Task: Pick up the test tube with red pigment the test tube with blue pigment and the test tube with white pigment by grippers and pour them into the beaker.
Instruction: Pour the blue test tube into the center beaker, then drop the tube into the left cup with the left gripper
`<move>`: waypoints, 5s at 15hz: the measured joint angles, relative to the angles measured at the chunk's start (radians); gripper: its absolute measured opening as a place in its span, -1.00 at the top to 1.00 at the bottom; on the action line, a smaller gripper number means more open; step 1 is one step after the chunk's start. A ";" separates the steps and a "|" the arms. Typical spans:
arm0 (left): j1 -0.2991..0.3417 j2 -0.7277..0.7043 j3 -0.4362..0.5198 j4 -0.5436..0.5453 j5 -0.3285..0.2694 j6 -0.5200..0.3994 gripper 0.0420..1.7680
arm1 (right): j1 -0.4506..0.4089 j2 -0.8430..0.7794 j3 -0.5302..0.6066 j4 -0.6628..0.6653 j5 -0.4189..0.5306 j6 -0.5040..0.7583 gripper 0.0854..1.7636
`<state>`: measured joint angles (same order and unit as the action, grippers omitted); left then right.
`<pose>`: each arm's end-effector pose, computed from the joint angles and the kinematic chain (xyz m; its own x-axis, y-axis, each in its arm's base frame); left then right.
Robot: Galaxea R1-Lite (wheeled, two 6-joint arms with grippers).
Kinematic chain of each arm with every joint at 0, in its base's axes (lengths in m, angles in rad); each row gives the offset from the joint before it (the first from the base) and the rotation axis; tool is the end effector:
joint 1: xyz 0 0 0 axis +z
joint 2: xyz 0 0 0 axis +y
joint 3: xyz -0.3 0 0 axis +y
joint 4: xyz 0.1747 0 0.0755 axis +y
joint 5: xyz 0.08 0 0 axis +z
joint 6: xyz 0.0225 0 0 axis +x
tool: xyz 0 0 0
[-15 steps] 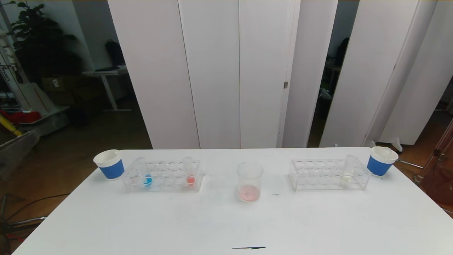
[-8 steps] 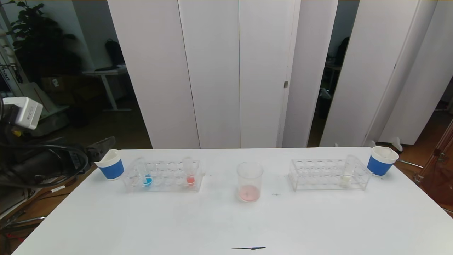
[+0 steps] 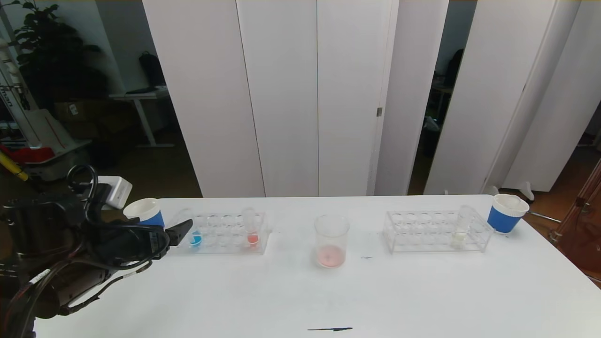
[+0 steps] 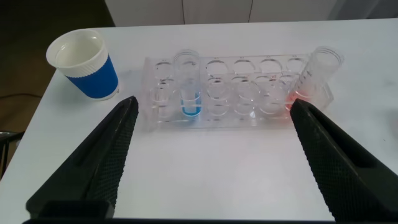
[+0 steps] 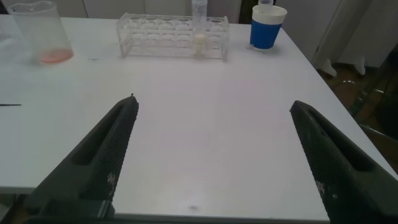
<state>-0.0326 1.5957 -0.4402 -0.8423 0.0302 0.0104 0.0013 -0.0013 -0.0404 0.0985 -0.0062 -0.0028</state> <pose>0.2444 -0.0073 0.1389 0.9514 -0.0008 -0.3080 0.0071 0.9998 0.0192 -0.0263 -0.0002 0.0765 0.9984 -0.0049 -0.0568 0.0047 1.0000 -0.0031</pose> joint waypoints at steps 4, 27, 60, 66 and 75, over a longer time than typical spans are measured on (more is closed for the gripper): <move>-0.002 0.108 0.013 -0.113 -0.010 -0.025 -0.98 | 0.000 0.000 0.000 0.000 0.000 0.000 -0.98; 0.034 0.528 -0.214 -0.310 0.098 -0.149 -0.98 | 0.000 0.000 0.000 0.000 0.000 0.000 -0.98; 0.039 0.447 -0.254 -0.233 0.089 -0.142 0.38 | 0.000 0.000 0.000 0.000 0.000 0.000 -0.98; 0.035 0.272 -0.313 -0.033 0.061 -0.139 0.38 | 0.000 0.000 0.000 0.000 0.000 0.000 -0.98; -0.032 -0.029 -0.415 0.262 -0.184 -0.094 0.38 | 0.000 0.000 0.000 0.000 0.000 0.000 -0.98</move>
<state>-0.0643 1.5664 -0.8549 -0.5806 -0.1543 -0.0840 0.0013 -0.0013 -0.0404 0.0985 -0.0066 -0.0028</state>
